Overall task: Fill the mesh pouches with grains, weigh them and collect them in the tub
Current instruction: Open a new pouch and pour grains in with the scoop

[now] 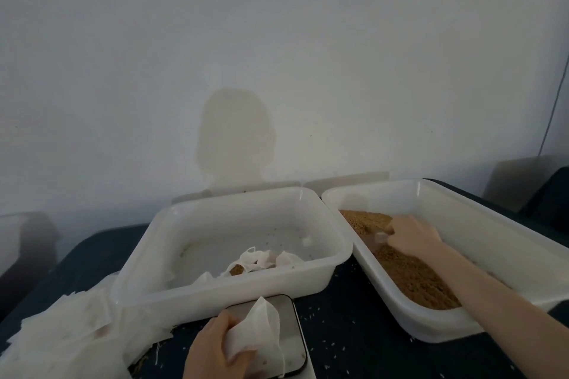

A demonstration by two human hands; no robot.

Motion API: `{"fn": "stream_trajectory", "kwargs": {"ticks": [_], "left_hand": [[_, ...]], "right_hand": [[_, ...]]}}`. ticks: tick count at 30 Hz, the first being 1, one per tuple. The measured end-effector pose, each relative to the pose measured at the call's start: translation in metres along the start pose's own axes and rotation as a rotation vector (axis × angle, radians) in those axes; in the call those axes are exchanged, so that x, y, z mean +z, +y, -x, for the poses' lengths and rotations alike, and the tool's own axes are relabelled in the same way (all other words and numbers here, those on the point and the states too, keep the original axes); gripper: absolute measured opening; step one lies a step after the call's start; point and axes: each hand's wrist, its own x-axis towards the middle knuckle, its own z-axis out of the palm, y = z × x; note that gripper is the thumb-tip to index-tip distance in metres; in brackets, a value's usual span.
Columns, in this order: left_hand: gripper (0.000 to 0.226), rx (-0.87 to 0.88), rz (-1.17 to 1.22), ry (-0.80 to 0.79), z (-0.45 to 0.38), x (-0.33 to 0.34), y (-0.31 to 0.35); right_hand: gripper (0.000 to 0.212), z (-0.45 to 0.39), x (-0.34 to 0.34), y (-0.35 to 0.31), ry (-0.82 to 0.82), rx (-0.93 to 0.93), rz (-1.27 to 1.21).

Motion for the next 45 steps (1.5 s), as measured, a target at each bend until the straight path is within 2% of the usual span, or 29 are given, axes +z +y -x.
{"fn": "stream_trajectory", "kwargs": {"ticks": [3,6,9,11,13,17,20,23,26,35,42,45], "left_hand": [[0.034,0.048,0.066,0.087,0.002,0.003,-0.005],[0.028,0.037,0.052,0.159,0.0,0.005,-0.015],[0.019,0.121,-0.03,0.106,-0.001,0.005,-0.024],[0.018,0.075,-0.008,0.084,-0.001,0.002,-0.025],[0.028,0.079,-0.017,0.093,-0.003,0.005,-0.027],[0.029,0.029,-0.001,0.037,0.002,0.002,-0.024],[0.041,0.026,-0.011,0.02,0.005,0.001,-0.019],[0.029,0.027,-0.047,0.01,0.008,-0.003,-0.012],[0.037,0.048,-0.074,0.002,0.012,-0.005,-0.009],[0.034,0.057,-0.074,-0.017,0.016,-0.006,-0.005],[0.031,0.007,0.0,0.019,0.018,-0.011,0.0],[0.029,-0.021,0.06,0.024,0.021,-0.016,0.005]], "right_hand": [[0.026,0.002,-0.002,0.009,0.004,0.036,-0.05],[0.031,0.004,-0.006,0.013,0.021,0.055,-0.037],[0.023,0.007,-0.012,0.016,0.047,0.058,-0.052],[0.019,0.008,-0.013,0.019,0.06,0.053,-0.078],[0.02,0.01,-0.013,0.019,0.099,0.062,-0.084],[0.019,0.012,-0.014,0.017,0.205,0.092,-0.092],[0.017,0.012,-0.015,0.018,0.217,0.094,-0.108],[0.017,0.012,-0.015,0.019,0.229,0.087,-0.128],[0.026,0.012,-0.014,0.018,0.215,0.075,-0.107],[0.019,0.014,-0.014,0.015,0.224,0.077,-0.067],[0.027,0.021,-0.02,0.01,0.237,0.028,-0.143],[0.033,0.026,-0.027,0.002,0.237,-0.029,-0.292]]}}
